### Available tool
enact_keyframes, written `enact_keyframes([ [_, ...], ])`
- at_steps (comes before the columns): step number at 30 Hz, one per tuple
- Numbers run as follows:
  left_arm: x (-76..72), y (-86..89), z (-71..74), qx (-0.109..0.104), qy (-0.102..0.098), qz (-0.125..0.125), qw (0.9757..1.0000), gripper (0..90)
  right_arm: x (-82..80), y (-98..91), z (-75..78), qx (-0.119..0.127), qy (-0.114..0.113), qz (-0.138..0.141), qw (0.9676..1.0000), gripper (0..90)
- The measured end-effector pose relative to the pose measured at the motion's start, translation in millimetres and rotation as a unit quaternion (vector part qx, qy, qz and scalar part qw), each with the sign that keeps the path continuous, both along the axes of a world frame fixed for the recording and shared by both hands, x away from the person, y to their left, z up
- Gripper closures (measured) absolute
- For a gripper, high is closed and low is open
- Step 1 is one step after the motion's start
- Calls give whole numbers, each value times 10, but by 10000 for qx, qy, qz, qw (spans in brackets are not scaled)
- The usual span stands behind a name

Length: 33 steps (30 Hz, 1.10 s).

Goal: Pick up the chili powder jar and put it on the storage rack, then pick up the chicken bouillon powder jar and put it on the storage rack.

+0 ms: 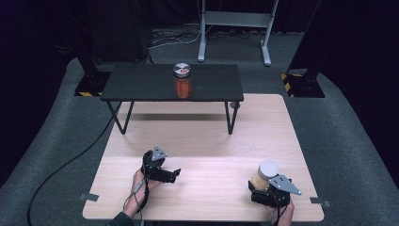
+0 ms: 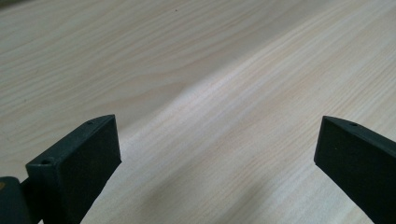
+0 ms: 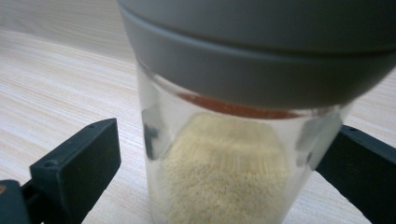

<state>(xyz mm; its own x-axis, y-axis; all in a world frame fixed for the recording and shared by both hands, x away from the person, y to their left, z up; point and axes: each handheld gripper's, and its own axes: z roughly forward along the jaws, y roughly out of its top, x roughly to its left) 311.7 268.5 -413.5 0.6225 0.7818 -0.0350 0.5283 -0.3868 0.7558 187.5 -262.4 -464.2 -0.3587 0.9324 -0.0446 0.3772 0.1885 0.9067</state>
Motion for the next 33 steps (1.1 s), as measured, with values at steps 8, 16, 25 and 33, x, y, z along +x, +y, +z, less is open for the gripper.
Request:
enact_keyframes([
  [8,-63,10,-33,-113,-42,68,9999,0,4,8,4,-20,10,-6,10000,0],
  [16,-112,-35,-115,-63,35,89,9999,0,7,18,9,-46,22,-15,10000,0],
  [25,-138,-143,-246,61,151,-27,9999,0,-5,19,1,-54,-13,-14,10000,0],
  [33,-144,-231,-231,288,110,-131,9994,0,-23,63,-2,-117,-43,-107,9999,0],
])
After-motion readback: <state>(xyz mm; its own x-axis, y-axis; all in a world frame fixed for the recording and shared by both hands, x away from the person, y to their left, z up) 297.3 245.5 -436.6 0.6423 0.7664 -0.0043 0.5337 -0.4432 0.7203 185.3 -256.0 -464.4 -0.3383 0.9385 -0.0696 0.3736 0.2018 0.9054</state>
